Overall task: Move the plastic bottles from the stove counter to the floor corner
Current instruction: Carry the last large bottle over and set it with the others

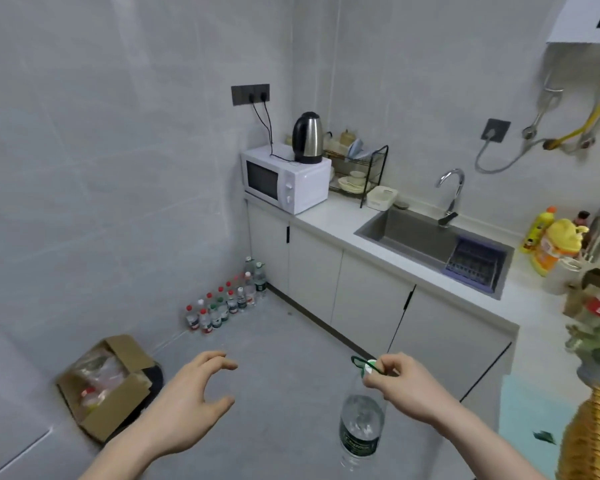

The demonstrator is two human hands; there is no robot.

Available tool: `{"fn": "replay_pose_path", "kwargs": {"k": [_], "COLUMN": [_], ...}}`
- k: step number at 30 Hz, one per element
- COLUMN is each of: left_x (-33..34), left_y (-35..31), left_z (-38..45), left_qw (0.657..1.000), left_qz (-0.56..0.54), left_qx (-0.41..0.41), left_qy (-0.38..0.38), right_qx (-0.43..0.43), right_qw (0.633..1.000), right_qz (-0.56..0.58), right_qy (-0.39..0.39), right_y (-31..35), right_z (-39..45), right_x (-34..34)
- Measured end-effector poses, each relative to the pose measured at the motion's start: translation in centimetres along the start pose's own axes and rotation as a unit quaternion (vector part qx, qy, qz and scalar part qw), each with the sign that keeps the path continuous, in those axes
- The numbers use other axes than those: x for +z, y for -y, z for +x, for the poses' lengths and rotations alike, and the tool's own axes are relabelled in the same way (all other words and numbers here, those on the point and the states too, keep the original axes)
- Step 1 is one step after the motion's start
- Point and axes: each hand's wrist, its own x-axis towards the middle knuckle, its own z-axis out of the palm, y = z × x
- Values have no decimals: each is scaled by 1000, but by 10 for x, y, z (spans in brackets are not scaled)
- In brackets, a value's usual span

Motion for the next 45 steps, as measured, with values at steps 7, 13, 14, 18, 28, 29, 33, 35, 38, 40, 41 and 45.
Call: {"fn": "replay_pose_path", "kwargs": {"k": [7, 13, 14, 18, 28, 29, 33, 35, 38, 40, 41, 45], "left_x": [-29, -53, -55, -62, -86, -88, -101, -105, -115, -122, -127, -143], "left_y": [60, 112, 119, 144, 215, 220, 241, 251, 271, 290, 303, 348], "left_z": [70, 146, 158, 206, 334, 343, 374, 383, 399, 409, 414, 437], "left_qw": [999, 999, 999, 998, 984, 982, 973, 969, 963, 956, 953, 942], "left_qz": [-2, 6, 6, -6, -25, -23, -40, -48, -62, -84, -96, -139], "left_qx": [-38, -33, -38, -60, -171, -182, -227, -244, -264, -280, -289, -306], "left_qy": [-10, 6, 13, 34, 36, 32, 15, 10, -5, -6, -4, 11], "right_qx": [12, 24, 28, 44, 19, 16, -14, -31, -43, -50, -54, -53], "right_qw": [999, 998, 998, 994, 978, 975, 958, 947, 932, 924, 921, 914], "right_qz": [-20, -10, 1, 11, -50, -65, -130, -169, -207, -218, -224, -242], "right_qy": [48, 58, 64, 96, 200, 211, 254, 272, 294, 309, 315, 322], "right_y": [40, 85, 92, 117, 171, 178, 209, 224, 247, 263, 271, 300], "right_z": [110, 195, 208, 263, 445, 462, 534, 558, 596, 620, 634, 672], "right_x": [35, 70, 75, 93, 132, 138, 164, 183, 212, 232, 245, 288]}}
